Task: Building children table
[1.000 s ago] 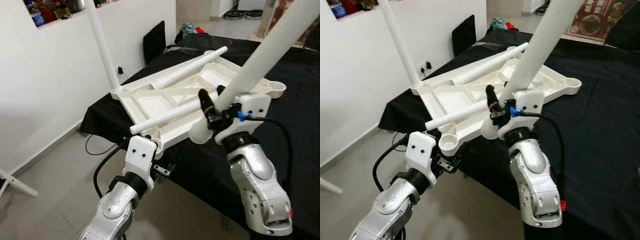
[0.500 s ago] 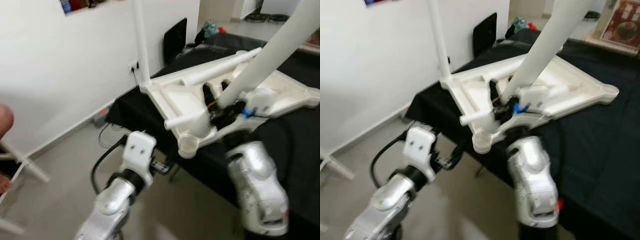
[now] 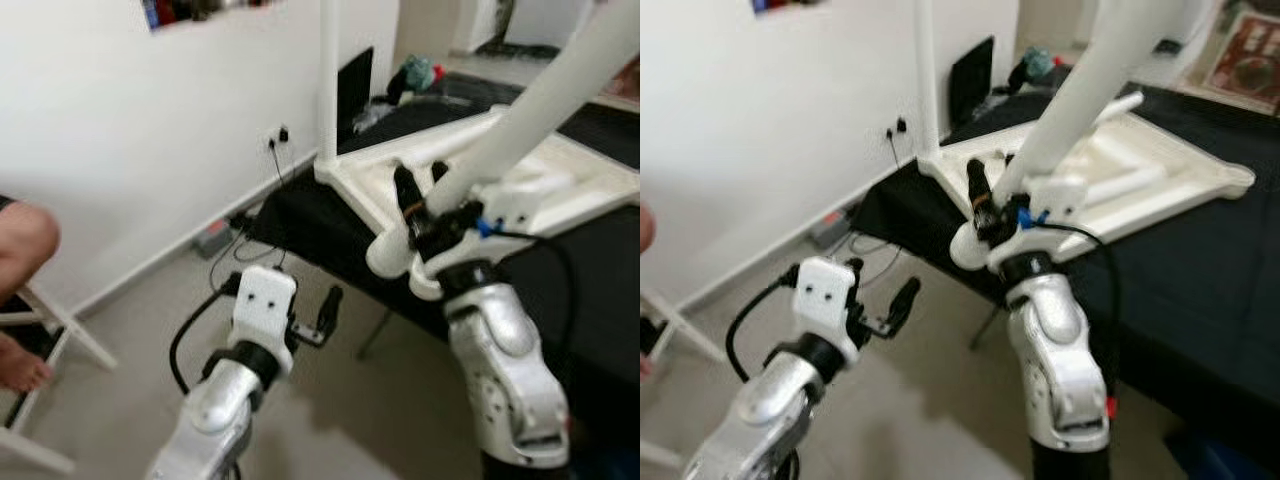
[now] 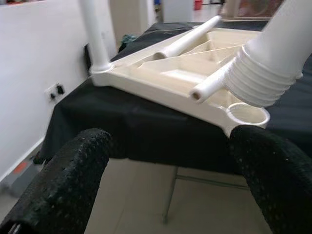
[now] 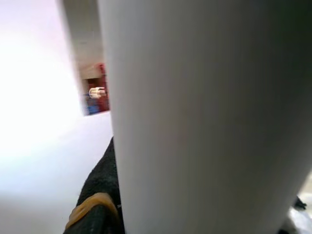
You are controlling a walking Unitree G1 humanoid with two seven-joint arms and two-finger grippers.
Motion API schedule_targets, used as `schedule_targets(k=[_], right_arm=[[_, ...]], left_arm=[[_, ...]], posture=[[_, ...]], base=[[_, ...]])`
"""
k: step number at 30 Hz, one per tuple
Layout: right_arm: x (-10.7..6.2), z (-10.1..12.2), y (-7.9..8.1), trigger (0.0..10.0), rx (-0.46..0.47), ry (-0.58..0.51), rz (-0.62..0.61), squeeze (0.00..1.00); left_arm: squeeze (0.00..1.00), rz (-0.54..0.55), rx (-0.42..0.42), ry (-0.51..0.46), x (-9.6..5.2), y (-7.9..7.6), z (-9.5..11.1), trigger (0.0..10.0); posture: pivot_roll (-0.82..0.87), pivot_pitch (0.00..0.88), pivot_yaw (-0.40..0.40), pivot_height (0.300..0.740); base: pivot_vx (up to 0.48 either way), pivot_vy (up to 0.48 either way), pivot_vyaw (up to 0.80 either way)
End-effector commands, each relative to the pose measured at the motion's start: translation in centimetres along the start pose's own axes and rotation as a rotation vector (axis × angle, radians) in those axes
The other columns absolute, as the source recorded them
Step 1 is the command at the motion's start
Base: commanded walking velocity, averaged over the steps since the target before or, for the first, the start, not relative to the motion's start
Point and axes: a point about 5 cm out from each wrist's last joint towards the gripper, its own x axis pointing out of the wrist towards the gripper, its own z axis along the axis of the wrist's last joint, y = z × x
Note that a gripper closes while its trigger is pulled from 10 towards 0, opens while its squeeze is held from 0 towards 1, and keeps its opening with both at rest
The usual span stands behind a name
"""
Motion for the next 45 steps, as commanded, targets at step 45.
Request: schedule_targets(k=[45], right_arm=[[-0.1,0.1,0.4,10.0,-0.037,0.003,0.010,0.00]], left_arm=[[0.00,0.017,0.008,-0.038,0.6,0.3,1.2,10.0]], posture=[[0.08,0.107,0.036,0.740]], base=[[0.000,0.000,-0.60]])
